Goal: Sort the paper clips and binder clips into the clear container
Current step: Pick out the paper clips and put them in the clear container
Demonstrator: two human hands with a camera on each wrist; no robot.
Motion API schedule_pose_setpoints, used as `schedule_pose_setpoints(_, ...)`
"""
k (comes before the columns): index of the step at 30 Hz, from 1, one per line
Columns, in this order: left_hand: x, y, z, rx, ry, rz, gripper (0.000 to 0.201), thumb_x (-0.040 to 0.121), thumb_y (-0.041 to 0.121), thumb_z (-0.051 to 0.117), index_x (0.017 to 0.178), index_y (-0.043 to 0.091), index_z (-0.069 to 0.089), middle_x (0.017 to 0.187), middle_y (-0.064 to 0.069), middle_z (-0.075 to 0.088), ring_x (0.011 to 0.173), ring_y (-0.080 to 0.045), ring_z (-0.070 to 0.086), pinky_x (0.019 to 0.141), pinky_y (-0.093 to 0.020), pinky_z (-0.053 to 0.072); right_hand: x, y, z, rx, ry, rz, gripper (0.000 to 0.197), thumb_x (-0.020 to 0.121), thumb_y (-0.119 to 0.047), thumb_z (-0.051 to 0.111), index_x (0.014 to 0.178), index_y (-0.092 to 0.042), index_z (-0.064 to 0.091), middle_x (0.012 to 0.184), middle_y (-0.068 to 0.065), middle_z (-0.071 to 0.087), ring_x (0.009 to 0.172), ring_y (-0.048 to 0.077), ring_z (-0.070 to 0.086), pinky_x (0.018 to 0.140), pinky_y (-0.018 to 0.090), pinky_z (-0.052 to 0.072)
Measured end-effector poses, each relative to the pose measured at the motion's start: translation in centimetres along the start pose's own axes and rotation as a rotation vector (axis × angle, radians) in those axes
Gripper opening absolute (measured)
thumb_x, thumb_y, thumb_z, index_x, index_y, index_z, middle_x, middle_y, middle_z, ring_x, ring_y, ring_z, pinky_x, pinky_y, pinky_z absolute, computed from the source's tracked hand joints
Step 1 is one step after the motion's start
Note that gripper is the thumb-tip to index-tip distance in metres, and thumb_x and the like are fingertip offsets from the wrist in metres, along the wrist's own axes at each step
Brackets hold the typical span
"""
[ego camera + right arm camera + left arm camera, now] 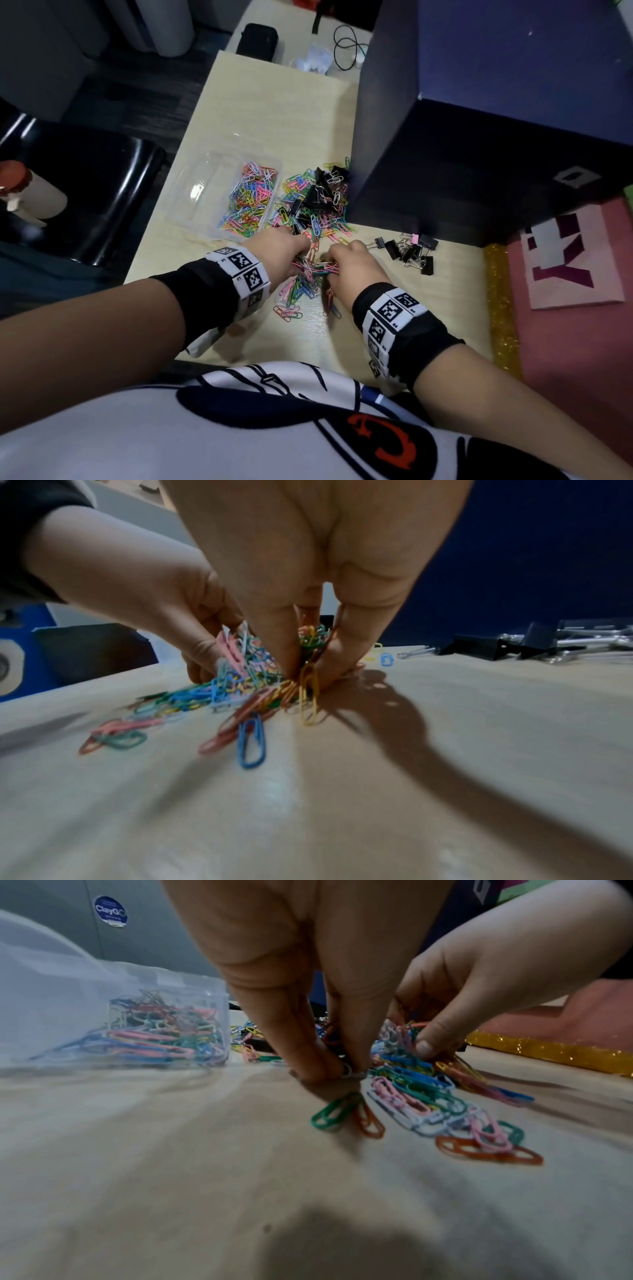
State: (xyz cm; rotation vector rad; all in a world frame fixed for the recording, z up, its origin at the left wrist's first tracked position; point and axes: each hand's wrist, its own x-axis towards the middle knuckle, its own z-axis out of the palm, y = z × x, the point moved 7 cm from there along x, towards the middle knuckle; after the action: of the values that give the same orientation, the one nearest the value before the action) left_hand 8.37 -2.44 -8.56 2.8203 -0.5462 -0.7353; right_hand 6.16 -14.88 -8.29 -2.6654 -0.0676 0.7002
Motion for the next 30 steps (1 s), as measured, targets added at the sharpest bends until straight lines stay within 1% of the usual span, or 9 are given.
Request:
schedule_pose_setpoints(8, -0.9, -0.6, -2.9, -0.223, 0.148, -0.007, 0.038, 0.081, 0.036, 0.069, 0.115, 0.021, 0.058, 0.101, -0.006, 0.067, 0.097, -0.026, 0.061, 0.083, -0.033, 0.049, 0.6, 0.1, -2.7, -0.009, 0.091, 0.088, 0.026, 0.088, -0.013, 0.057, 0.111, -0.024, 0.061, 0.118, 0.005, 0.051, 0.098, 0.020, 0.050, 0.076, 0.022, 0.033)
schedule_pose_setpoints(11, -1.4, -1.6, -5.0, -0.319, 0.232, -0.021, 0.036, 0.078, 0.037, 0.073, 0.109, 0.022, 0.063, 0.092, -0.002, 0.069, 0.090, -0.022, 0.063, 0.081, -0.029, 0.049, 0.8, -0.4, -3.6, -0.006, 0.115, 0.095, 0.024, 0.087, -0.018, 0.060, 0.110, -0.024, 0.061, 0.118, 0.005, 0.053, 0.104, 0.023, 0.054, 0.077, 0.022, 0.036)
schedule_pose_setpoints(14, -2.0, -3.9, -7.2, -0.429, 0.327, -0.101, 0.032, 0.076, 0.034, 0.076, 0.102, 0.021, 0.064, 0.080, 0.001, 0.063, 0.078, -0.018, 0.060, 0.075, -0.024, 0.045, 1.0, -1.4, -4.4, 0.022, 0.146, 0.085, 0.022, 0.088, -0.021, 0.062, 0.110, -0.024, 0.062, 0.116, 0.005, 0.054, 0.103, 0.023, 0.055, 0.079, 0.022, 0.036)
schedule_pose_setpoints(17, -2.4, -7.2, -8.3, -0.452, 0.411, -0.206, 0.032, 0.075, 0.034, 0.076, 0.100, 0.020, 0.064, 0.078, 0.001, 0.061, 0.076, -0.018, 0.058, 0.075, -0.026, 0.047, 1.5, -2.9, -4.9, 0.069, 0.168, 0.055, 0.019, 0.088, -0.023, 0.063, 0.107, -0.025, 0.063, 0.113, 0.004, 0.057, 0.102, 0.022, 0.054, 0.081, 0.023, 0.038)
schedule_pose_setpoints(19, -2.6, -9.0, -8.0, -0.432, 0.377, -0.258, 0.034, 0.075, 0.033, 0.077, 0.104, 0.020, 0.064, 0.080, 0.002, 0.062, 0.078, -0.017, 0.058, 0.074, -0.024, 0.045, 1.9, -4.1, -5.0, 0.104, 0.186, 0.027, 0.016, 0.087, -0.024, 0.065, 0.102, -0.026, 0.063, 0.111, 0.003, 0.059, 0.100, 0.021, 0.056, 0.083, 0.025, 0.040)
schedule_pose_setpoints(22, -2.5, -10.2, -6.7, -0.371, 0.236, -0.249, 0.041, 0.076, 0.024, 0.074, 0.114, 0.021, 0.060, 0.092, 0.001, 0.070, 0.085, -0.018, 0.062, 0.077, -0.025, 0.046, 2.9, -6.5, -4.8, 0.124, 0.198, -0.044, 0.017, 0.086, -0.021, 0.064, 0.103, -0.024, 0.064, 0.110, 0.002, 0.057, 0.091, 0.017, 0.053, 0.081, 0.022, 0.037)
schedule_pose_setpoints(25, -2.8, -11.3, -6.7, -0.347, 0.269, -0.228, 0.036, 0.078, 0.018, 0.068, 0.112, 0.022, 0.059, 0.095, 0.003, 0.068, 0.079, -0.017, 0.058, 0.076, -0.026, 0.047, 4.2, -9.6, -4.6, 0.079, 0.195, -0.143, 0.022, 0.086, -0.017, 0.062, 0.108, -0.020, 0.064, 0.112, 0.005, 0.056, 0.099, 0.022, 0.055, 0.084, 0.024, 0.038)
schedule_pose_setpoints(27, -3.1, -12.3, -6.8, -0.317, 0.309, -0.248, 0.033, 0.078, 0.022, 0.067, 0.110, 0.022, 0.058, 0.098, 0.000, 0.063, 0.079, -0.017, 0.054, 0.072, -0.026, 0.042, 5.0, -11.7, -4.4, 0.051, 0.183, -0.198, 0.025, 0.087, -0.015, 0.060, 0.111, -0.018, 0.063, 0.115, 0.007, 0.055, 0.105, 0.024, 0.055, 0.089, 0.025, 0.038)
schedule_pose_setpoints(30, -3.1, -13.3, -6.0, -0.245, 0.258, -0.287, 0.043, 0.081, 0.034, 0.066, 0.119, 0.020, 0.052, 0.109, -0.005, 0.057, 0.094, -0.022, 0.056, 0.080, -0.031, 0.044, 6.1, -13.9, -4.1, -0.018, 0.146, -0.257, 0.038, 0.087, -0.016, 0.061, 0.124, -0.020, 0.056, 0.126, 0.007, 0.052, 0.114, 0.023, 0.053, 0.095, 0.024, 0.035)
